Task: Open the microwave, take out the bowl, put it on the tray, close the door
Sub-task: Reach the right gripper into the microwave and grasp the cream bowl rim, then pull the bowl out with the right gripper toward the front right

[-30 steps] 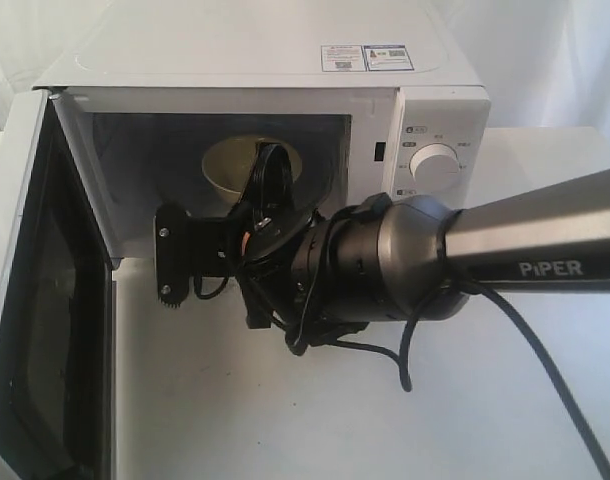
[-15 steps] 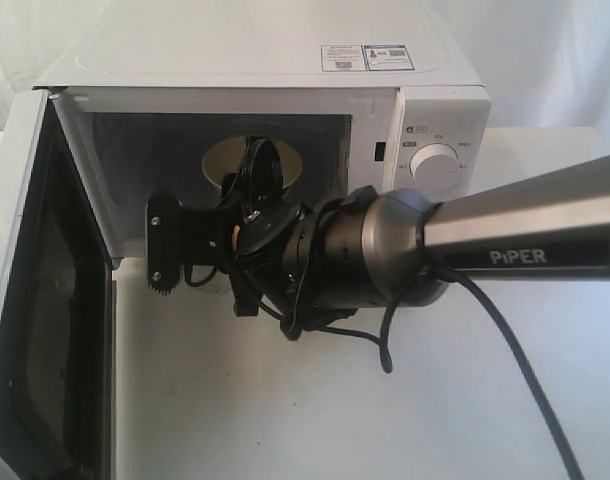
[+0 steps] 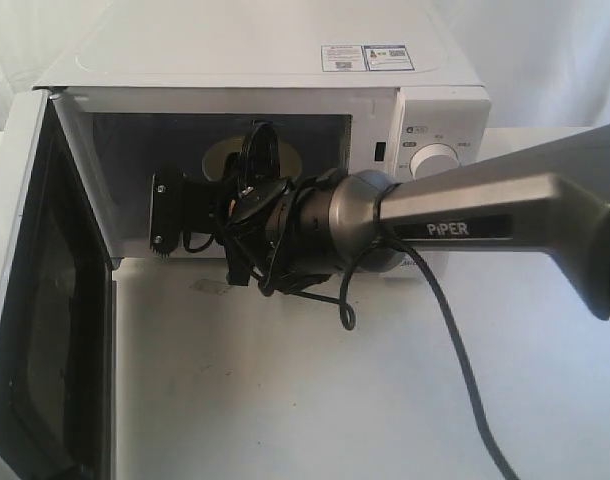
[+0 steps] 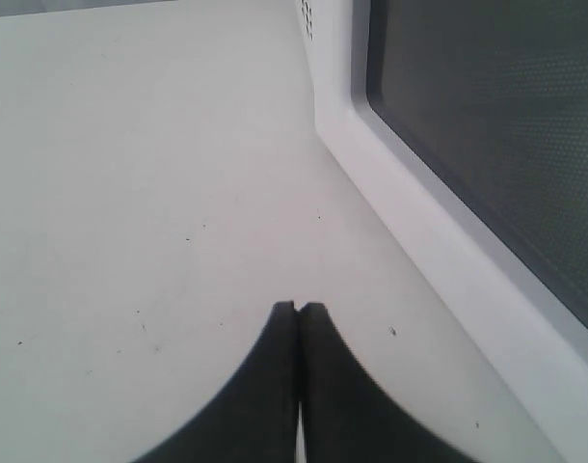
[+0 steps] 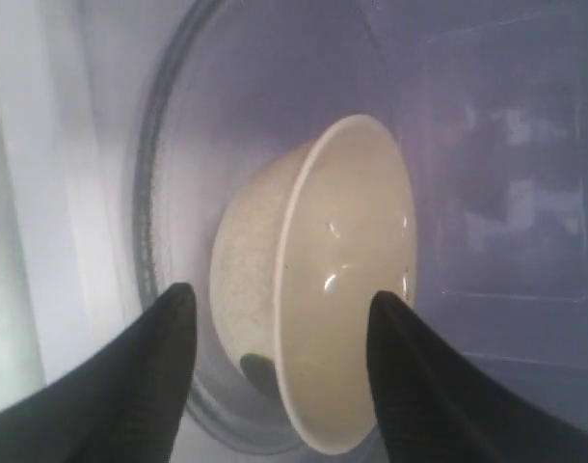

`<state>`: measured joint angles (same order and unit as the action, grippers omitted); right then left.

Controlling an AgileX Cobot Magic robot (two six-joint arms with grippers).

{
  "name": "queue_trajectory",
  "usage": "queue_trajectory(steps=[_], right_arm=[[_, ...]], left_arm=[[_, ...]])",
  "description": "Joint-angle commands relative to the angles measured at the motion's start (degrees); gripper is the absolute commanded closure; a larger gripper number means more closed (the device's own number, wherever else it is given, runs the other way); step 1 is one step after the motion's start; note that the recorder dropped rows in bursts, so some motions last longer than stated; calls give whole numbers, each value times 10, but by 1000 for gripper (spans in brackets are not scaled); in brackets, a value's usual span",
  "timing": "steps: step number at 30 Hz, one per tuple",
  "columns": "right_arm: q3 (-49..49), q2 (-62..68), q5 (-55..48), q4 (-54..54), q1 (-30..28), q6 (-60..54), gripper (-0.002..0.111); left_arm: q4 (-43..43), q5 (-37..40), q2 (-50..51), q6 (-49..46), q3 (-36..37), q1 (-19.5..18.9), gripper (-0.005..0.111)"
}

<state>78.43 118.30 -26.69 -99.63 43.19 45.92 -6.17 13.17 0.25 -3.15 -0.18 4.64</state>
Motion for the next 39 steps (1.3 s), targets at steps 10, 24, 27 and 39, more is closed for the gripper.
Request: queue_trajectory(steps=[10, 24, 27, 39], right_arm=[[56, 43, 2, -3, -22, 9, 57], [98, 85, 5, -3, -36, 9, 60], [103, 86, 28, -3, -40, 9, 71], [103, 77, 37, 34, -32, 10, 108]], left_arm=[[-4, 1, -3, 1, 2, 0, 107], [-4, 1, -3, 1, 2, 0, 107], [-4, 1, -3, 1, 2, 0, 107], [-4, 1, -3, 1, 2, 0, 107]])
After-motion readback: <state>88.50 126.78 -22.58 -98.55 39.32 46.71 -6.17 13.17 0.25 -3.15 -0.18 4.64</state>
